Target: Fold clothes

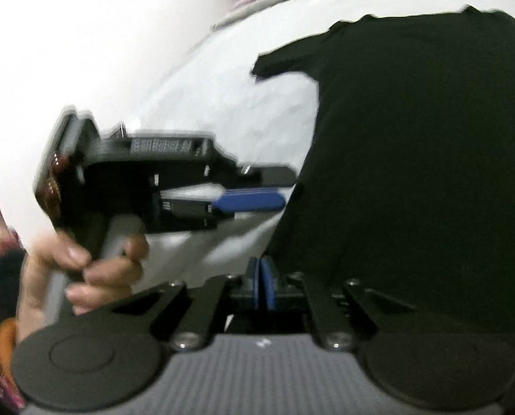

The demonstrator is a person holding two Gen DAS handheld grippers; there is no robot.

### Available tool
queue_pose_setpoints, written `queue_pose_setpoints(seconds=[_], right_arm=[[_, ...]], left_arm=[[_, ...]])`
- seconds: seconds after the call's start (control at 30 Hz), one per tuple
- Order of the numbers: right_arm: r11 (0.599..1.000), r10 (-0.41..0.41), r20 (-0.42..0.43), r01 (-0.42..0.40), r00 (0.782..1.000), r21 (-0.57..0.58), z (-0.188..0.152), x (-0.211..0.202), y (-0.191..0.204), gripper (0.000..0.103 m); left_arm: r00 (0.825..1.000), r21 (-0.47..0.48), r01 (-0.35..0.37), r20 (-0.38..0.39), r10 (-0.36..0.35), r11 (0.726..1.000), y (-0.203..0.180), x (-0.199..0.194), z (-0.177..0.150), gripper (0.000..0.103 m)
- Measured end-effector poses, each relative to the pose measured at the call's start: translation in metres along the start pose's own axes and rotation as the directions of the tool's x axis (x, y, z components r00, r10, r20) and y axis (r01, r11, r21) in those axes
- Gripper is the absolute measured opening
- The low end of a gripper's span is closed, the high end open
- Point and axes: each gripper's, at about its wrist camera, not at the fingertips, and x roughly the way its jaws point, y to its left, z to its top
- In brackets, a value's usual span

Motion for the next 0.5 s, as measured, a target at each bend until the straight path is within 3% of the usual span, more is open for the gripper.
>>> queue_pose_setpoints(seconds=[0.13,0.4,0.5], right_arm=[[0.998,-0.028,0.035,0.026,0.999,0.065,0.004,-0.014,-0.019,0.005],[0.986,-0.101,0.018,0.098,0.995,0.137,-0.001,-0.012,-0.05,0.005],[0.983,-0.085,0.02,0.081,0.996,0.164,-0.004,-0.012,-0.058,0.005]], left_arm=[[1.0,0.009,0.006,-0.005,-0.006,1.0,-0.001,0.001,-0.001,0.028],[0.998,0.014,0.048,-0.04,-0.048,0.999,-0.002,0.002,-0.003,0.027],[0.995,0.023,0.062,-0.074,-0.061,0.998,-0.006,0.009,-0.005,0.025]])
